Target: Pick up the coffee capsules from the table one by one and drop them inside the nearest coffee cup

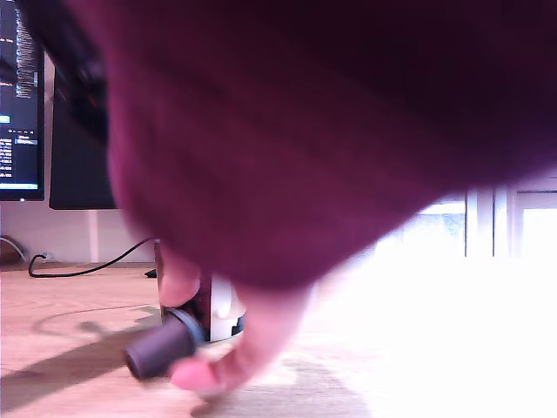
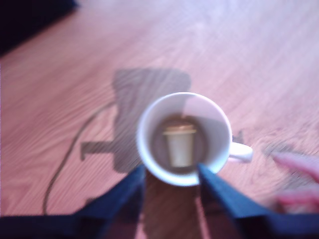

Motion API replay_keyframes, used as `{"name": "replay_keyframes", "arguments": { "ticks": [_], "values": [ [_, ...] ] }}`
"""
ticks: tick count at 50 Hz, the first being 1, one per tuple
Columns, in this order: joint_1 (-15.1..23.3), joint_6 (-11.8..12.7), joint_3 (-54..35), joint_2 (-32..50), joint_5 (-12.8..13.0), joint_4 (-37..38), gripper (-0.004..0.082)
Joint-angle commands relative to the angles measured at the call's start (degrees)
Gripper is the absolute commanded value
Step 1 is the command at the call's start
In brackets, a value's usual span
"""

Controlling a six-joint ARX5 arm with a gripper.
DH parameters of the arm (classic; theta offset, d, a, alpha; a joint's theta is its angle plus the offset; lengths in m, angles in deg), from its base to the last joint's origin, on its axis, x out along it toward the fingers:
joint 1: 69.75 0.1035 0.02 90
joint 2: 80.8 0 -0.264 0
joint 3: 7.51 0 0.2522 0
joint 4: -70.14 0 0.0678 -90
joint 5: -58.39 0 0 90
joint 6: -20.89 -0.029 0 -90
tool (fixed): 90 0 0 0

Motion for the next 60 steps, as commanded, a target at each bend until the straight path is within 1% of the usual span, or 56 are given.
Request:
{"name": "replay_keyframes", "arguments": {
  "ticks": [1,5,10,13,14,15,21,22,27,32,44,51,55,60],
  "values": [
    [-0.2,0.3,0.3,1.0,-0.1,-1.5,-0.0013],
    [-0.2,0.6,0.2,2.8,0.0,-3.4,-0.0013],
    [-0.2,0.9,-0.5,5.8,0.1,-4.0,-0.0013],
    [-0.2,1.4,-1.0,7.7,0.2,-3.9,-0.0014],
    [-0.2,2.1,-1.2,8.3,0.2,-3.9,-0.0014],
    [-0.2,2.2,-1.3,9.0,0.2,-3.9,-0.0014],
    [0.0,2.4,-2.8,12.2,0.3,-3.0,-0.0014],
    [0.1,3.2,-3.1,12.5,0.3,-2.7,-0.0014],
    [0.1,3.3,-6.0,14.8,0.3,-0.9,-0.0014],
    [0.1,3.7,-9.2,16.3,0.2,2.6,-0.0014],
    [0.1,3.8,-18.1,18.9,-0.4,11.1,-0.0014],
    [0.1,3.9,-23.8,21.0,-1.7,17.0,-0.0014],
    [0.1,5.2,-26.7,22.3,-2.1,20.0,-0.0014],
    [0.1,5.7,-29.7,23.7,-2.3,21.6,-0.0014]
  ]
}}
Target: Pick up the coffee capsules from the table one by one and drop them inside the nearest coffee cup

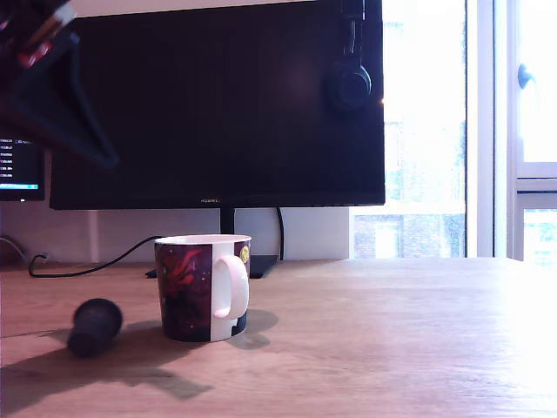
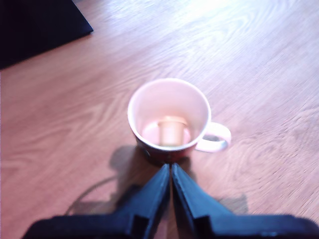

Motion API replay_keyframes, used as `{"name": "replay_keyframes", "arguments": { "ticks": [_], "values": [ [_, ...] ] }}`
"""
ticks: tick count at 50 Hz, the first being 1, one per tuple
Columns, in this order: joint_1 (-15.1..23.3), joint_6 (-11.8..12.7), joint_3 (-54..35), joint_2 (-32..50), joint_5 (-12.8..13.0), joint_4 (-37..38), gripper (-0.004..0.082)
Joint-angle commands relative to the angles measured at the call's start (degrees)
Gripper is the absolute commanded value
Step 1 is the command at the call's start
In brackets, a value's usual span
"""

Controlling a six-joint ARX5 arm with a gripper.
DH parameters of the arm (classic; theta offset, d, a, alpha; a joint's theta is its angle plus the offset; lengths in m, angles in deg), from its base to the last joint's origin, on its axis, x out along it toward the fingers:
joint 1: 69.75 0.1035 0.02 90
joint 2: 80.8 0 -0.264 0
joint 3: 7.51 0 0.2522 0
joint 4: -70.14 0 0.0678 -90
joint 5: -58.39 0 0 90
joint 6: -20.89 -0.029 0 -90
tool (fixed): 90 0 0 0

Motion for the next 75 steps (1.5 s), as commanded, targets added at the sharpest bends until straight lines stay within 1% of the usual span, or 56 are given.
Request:
{"name": "replay_keyframes", "arguments": {
  "ticks": [1,3,4,6,7,9,10,13,15,16,19,23,24,28,30,33,38,43,45,50,53,55,56,58,59,61,62,63,64,66,67,68,75],
  "values": [
    [0.1,1.0,-2.8,1.0,-0.2,1.6,-0.0014],
    [0.1,1.4,-3.9,1.6,0.0,2.4,-0.0014],
    [0.1,2.3,-4.3,1.9,0.0,2.8,-0.0014],
    [0.1,2.8,-5.2,2.5,0.1,3.6,-0.0014],
    [0.1,3.6,-5.4,2.8,0.2,3.9,-0.0014],
    [0.1,4.0,-6.1,3.5,0.4,4.8,-0.0014],
    [0.1,5.4,-6.4,3.8,0.4,5.2,-0.0014],
    [-0.2,6.6,-7.6,5.1,0.6,6.4,-0.0014],
    [-0.5,7.0,-8.3,6.0,1.3,6.7,-0.0014],
    [-0.7,7.7,-8.7,6.4,1.7,6.9,-0.0014],
    [-1.1,8.7,-10.1,8.0,2.9,7.5,-0.0014],
    [-1.6,9.4,-12.2,10.1,4.0,8.1,-0.0014],
    [-1.7,10.1,-12.7,10.7,4.3,8.1,-0.0014],
    [-1.8,10.8,-14.5,13.3,4.6,8.1,-0.0014],
    [-1.9,12.1,-15.4,14.8,4.5,8.0,-0.0014],
    [-2.0,12.7,-16.3,16.8,4.4,7.2,-0.0014],
    [-2.4,13.1,-17.0,20.0,4.9,5.1,-0.0014],
    [-2.7,14.1,-17.2,22.7,7.2,3.5,-0.0013],
    [-2.7,14.1,-17.2,23.7,7.6,2.6,-0.0013],
    [-2.8,14.3,-17.2,24.6,7.6,0.2,-0.0013],
    [-2.8,15.3,-17.2,24.5,7.6,-1.5,-0.0013],
    [-2.8,15.5,-17.2,24.5,7.6,-2.3,-0.0008],
    [-2.8,16.4,-17.2,24.5,7.6,-2.6,0.0006],
    [-2.8,17.1,-17.2,24.4,7.5,-2.7,0.0074],
    [-2.8,17.2,-17.2,24.4,7.1,-2.7,0.0141],
    [-3.0,17.7,-17.2,24.4,6.6,-2.3,0.0306],
    [-3.1,17.7,-17.2,24.4,6.7,-2.2,0.0395],
    [-3.1,18.7,-17.2,24.4,6.9,-2.2,0.0478],
    [-3.2,18.7,-17.2,24.4,6.9,-2.3,0.0563],
    [-3.2,18.7,-17.2,24.4,6.9,-2.3,0.0672],
    [-3.2,18.7,-17.2,24.4,6.9,-2.5,0.0701],
    [-3.3,18.9,-17.2,24.4,6.9,-2.7,0.0711],
    [-3.3,19.3,-17.3,24.4,7.8,-3.3,0.0710]
  ]
}}
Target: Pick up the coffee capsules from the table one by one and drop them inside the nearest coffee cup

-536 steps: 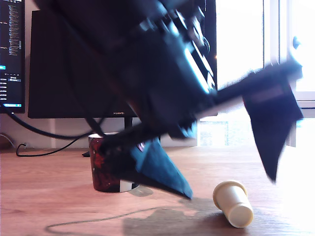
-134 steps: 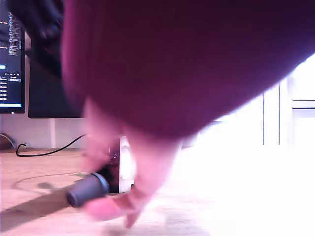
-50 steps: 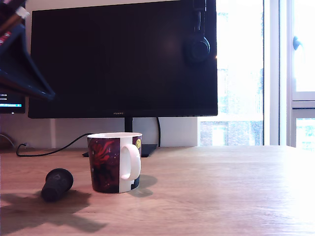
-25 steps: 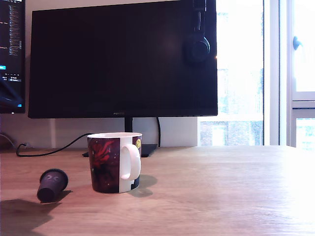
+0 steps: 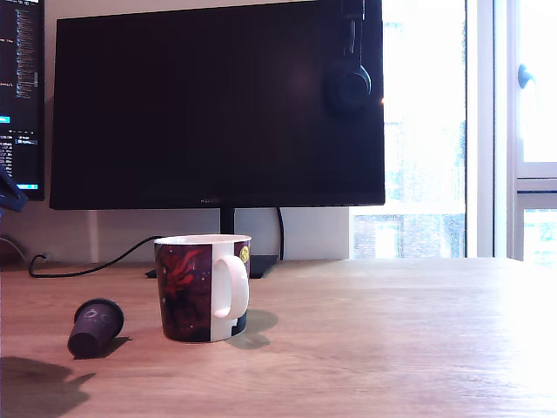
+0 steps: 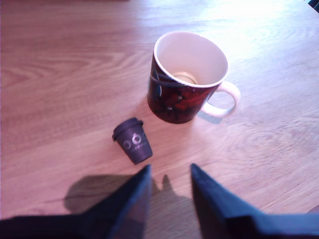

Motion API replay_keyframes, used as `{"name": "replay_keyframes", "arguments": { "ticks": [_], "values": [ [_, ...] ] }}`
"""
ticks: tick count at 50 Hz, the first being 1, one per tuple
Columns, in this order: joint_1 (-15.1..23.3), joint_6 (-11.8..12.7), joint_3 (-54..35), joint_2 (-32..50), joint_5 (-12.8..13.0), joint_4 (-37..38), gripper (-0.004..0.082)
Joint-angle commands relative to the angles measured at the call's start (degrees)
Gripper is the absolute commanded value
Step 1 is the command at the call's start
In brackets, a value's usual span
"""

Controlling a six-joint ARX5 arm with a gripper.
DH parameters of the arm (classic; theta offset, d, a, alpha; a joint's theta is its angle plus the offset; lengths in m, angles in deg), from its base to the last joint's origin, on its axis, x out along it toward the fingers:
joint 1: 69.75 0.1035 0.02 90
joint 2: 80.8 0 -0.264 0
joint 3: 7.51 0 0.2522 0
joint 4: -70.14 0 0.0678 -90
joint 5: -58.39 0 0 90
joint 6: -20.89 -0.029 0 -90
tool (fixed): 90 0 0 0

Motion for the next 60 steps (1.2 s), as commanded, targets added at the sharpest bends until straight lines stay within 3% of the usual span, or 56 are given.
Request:
{"name": "replay_keyframes", "arguments": {
  "ticks": [1,8,19,30,38,51,60],
  "values": [
    [-0.2,0.4,-1.2,-0.2,0.5,0.3,0.0710],
    [-0.2,0.4,-2.2,-0.2,2.0,1.5,0.0710],
    [-0.7,2.2,-7.8,-0.2,3.1,12.0,0.0710],
    [-2.4,3.1,-8.3,-2.5,6.8,16.0,0.0710],
    [-5.2,5.3,-8.3,-8.2,10.0,20.7,0.0710],
    [-9.5,8.7,-8.3,-19.7,17.6,28.3,0.0710],
    [-10.1,9.8,-8.3,-27.6,18.6,35.5,0.0710]
  ]
}}
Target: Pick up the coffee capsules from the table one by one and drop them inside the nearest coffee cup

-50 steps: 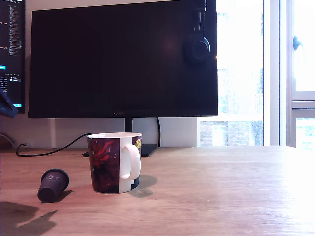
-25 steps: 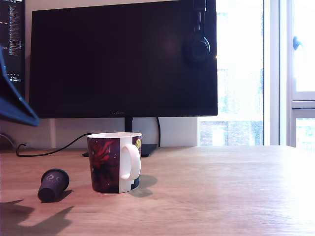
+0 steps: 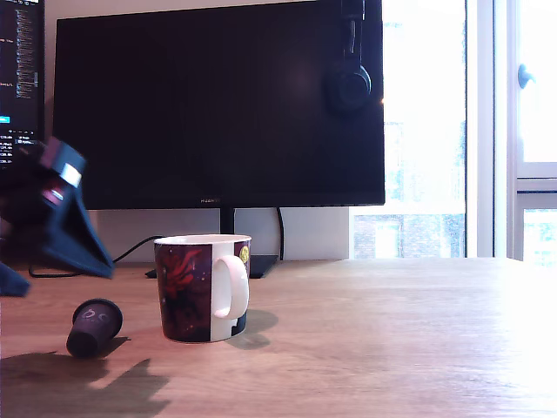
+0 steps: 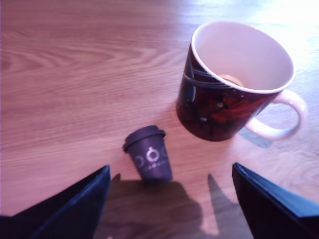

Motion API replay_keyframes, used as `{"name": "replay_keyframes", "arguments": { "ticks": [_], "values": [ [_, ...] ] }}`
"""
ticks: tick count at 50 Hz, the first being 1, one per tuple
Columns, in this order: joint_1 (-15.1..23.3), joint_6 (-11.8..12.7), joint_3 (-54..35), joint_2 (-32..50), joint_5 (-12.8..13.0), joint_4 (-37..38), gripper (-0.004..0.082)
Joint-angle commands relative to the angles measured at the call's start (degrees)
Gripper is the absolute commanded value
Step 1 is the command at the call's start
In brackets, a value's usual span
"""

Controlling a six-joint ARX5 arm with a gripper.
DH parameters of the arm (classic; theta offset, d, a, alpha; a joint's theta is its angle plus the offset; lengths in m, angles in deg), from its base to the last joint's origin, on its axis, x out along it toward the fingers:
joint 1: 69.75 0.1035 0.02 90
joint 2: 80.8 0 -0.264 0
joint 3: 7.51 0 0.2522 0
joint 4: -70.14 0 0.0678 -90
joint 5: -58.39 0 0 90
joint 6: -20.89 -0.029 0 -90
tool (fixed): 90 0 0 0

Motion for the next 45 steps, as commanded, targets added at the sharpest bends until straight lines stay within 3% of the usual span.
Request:
{"name": "replay_keyframes", "arguments": {
  "ticks": [1,4,26,45],
  "values": [
    [-0.3,0.8,-0.5,-2.7,0.7,2.3,0.0710],
    [-0.3,1.9,-0.5,-5.6,1.2,4.2,0.0710],
    [0.7,1.9,-0.5,-20.7,-0.4,19.7,0.0709],
    [5.7,1.9,-0.5,-22.1,-6.4,21.3,0.0709]
  ]
}}
